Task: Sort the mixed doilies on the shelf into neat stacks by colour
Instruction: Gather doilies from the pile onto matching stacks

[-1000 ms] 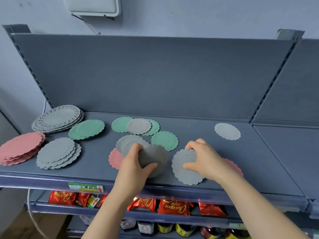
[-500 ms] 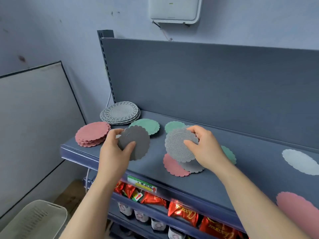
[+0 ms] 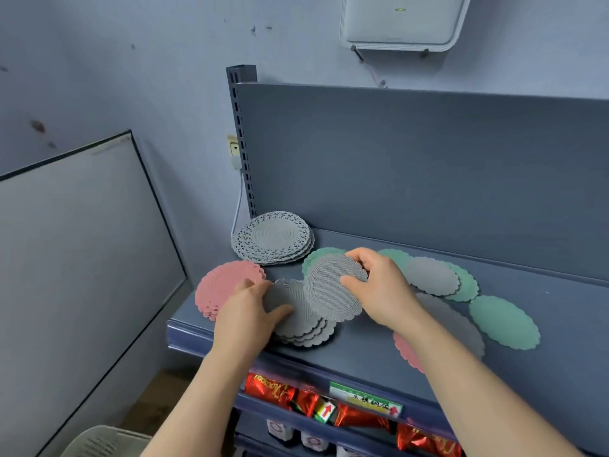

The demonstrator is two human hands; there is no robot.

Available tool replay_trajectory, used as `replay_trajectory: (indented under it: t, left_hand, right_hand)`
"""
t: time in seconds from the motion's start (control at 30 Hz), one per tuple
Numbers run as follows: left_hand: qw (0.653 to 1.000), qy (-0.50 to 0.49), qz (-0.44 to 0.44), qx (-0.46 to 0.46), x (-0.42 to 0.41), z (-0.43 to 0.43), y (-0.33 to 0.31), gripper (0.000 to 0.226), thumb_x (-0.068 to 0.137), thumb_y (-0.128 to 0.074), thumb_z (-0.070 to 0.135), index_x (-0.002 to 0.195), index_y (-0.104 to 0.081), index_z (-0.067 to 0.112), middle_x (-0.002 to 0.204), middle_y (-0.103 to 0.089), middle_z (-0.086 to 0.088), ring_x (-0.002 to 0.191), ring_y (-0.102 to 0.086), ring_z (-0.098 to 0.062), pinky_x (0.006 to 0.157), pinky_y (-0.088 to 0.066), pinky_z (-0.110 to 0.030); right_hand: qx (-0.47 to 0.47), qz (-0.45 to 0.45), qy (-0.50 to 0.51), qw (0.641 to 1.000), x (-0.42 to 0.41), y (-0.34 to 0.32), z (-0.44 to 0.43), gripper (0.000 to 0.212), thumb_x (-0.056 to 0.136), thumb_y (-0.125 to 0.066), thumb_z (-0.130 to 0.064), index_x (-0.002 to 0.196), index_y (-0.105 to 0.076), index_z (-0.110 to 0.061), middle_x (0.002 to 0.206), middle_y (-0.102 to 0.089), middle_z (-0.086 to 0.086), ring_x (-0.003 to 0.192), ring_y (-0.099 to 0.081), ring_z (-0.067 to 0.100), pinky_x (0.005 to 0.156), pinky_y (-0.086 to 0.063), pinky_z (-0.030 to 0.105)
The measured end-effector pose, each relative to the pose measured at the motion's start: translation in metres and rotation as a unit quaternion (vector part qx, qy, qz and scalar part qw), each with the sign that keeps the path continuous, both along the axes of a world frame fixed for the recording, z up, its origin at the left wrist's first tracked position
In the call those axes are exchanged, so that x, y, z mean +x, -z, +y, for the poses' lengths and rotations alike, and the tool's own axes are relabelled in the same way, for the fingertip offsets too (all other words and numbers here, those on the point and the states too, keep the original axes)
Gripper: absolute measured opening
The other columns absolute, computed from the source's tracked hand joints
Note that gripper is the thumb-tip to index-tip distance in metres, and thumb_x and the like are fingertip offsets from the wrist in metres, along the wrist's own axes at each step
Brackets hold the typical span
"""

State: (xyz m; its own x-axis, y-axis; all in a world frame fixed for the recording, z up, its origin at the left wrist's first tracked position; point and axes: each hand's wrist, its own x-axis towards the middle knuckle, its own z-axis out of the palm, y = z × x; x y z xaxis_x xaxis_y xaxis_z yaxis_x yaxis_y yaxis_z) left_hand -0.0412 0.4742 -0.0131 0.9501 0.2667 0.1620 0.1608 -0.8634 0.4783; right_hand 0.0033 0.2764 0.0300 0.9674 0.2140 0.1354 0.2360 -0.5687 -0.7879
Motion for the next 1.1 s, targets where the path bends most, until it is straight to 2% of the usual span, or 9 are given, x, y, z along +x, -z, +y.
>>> replay_trajectory:
  t: [0.1,0.17,0.27,0.37,0.53,0.63,0.87,1.03,1.1]
  left_hand:
    - [0.997,0.039,-0.024,-0.056,0.005,0.015,0.004,0.040,0.088,-0.060,0.038,0.119,-0.059,0.013,0.100,-0.061,-0.004,0.087,-0.058,-0.023,0.072,-0.043,-0.029]
    - [0.993,0.059,-0.045,-0.087,0.007,0.020,0.005,0.028,0.094,-0.053,0.027,0.115,-0.061,0.012,0.092,-0.066,-0.005,0.080,-0.059,-0.022,0.070,-0.041,-0.027]
    - [0.990,0.074,-0.049,-0.110,0.007,0.027,0.005,0.023,0.096,-0.048,0.024,0.111,-0.063,0.016,0.075,-0.062,0.000,0.067,-0.057,-0.018,0.064,-0.041,-0.026]
    - [0.989,0.101,-0.057,-0.097,0.006,0.030,0.006,0.020,0.094,-0.053,0.028,0.106,-0.063,0.016,0.081,-0.066,0.004,0.070,-0.060,-0.014,0.066,-0.045,-0.027]
    - [0.986,0.129,-0.090,-0.053,0.006,0.027,0.009,0.024,0.090,-0.058,0.028,0.109,-0.066,0.015,0.099,-0.063,0.002,0.075,-0.057,-0.013,0.070,-0.044,-0.022]
    - [0.986,0.136,-0.092,-0.023,0.007,0.022,0.007,0.026,0.091,-0.057,0.031,0.110,-0.066,0.016,0.101,-0.062,0.001,0.080,-0.061,-0.018,0.072,-0.051,-0.031]
    - [0.975,0.185,-0.126,0.005,0.026,-0.023,-0.007,0.024,0.091,-0.055,0.030,0.107,-0.068,0.016,0.101,-0.064,-0.001,0.090,-0.061,-0.023,0.076,-0.049,-0.032]
    - [0.965,0.246,-0.094,-0.014,0.047,-0.097,-0.009,0.020,0.089,-0.056,0.028,0.100,-0.068,0.016,0.096,-0.062,-0.002,0.090,-0.059,-0.024,0.075,-0.047,-0.033]
    - [0.964,0.255,-0.077,-0.012,0.060,-0.126,-0.009,0.023,0.090,-0.055,0.029,0.105,-0.066,0.015,0.099,-0.062,-0.003,0.093,-0.058,-0.024,0.075,-0.048,-0.032]
  right_hand:
    - [-0.016,0.011,0.007,1.000,0.000,0.006,0.017,0.020,0.087,-0.061,-0.010,0.103,-0.061,-0.021,0.093,-0.062,-0.014,0.084,-0.058,0.009,0.072,-0.041,0.020]
    - [-0.023,0.027,0.004,0.999,0.001,0.011,0.024,0.024,0.087,-0.062,-0.012,0.107,-0.060,-0.024,0.096,-0.059,-0.019,0.090,-0.055,0.004,0.079,-0.038,0.018]
    - [-0.057,0.039,0.006,0.998,0.002,0.019,0.039,0.038,0.088,-0.062,-0.014,0.124,-0.056,-0.022,0.122,-0.058,-0.009,0.111,-0.050,0.005,0.090,-0.034,0.016]
    - [-0.142,0.025,0.006,0.990,0.000,0.025,0.047,0.044,0.089,-0.061,-0.017,0.132,-0.051,-0.021,0.134,-0.055,-0.003,0.123,-0.050,0.013,0.095,-0.038,0.022]
    - [-0.271,-0.024,0.011,0.962,-0.002,0.032,0.049,0.053,0.089,-0.060,-0.033,0.138,-0.044,-0.023,0.132,-0.050,-0.001,0.122,-0.045,0.020,0.100,-0.040,0.033]
    - [-0.278,-0.049,0.013,0.959,-0.003,0.033,0.043,0.052,0.090,-0.059,-0.036,0.138,-0.044,-0.023,0.132,-0.048,-0.001,0.124,-0.041,0.020,0.102,-0.039,0.032]
    - [-0.243,-0.035,0.085,0.966,-0.008,0.033,-0.024,0.040,0.095,-0.051,-0.029,0.134,-0.050,-0.021,0.133,-0.051,-0.005,0.122,-0.045,0.016,0.096,-0.040,0.030]
    - [-0.245,-0.004,0.155,0.957,-0.004,0.031,-0.104,0.036,0.093,-0.054,-0.024,0.129,-0.056,-0.018,0.130,-0.055,-0.001,0.119,-0.051,0.018,0.095,-0.041,0.030]
    - [-0.253,0.012,0.173,0.952,-0.001,0.030,-0.132,0.037,0.093,-0.053,-0.024,0.129,-0.055,-0.018,0.129,-0.055,-0.001,0.117,-0.053,0.019,0.092,-0.041,0.031]
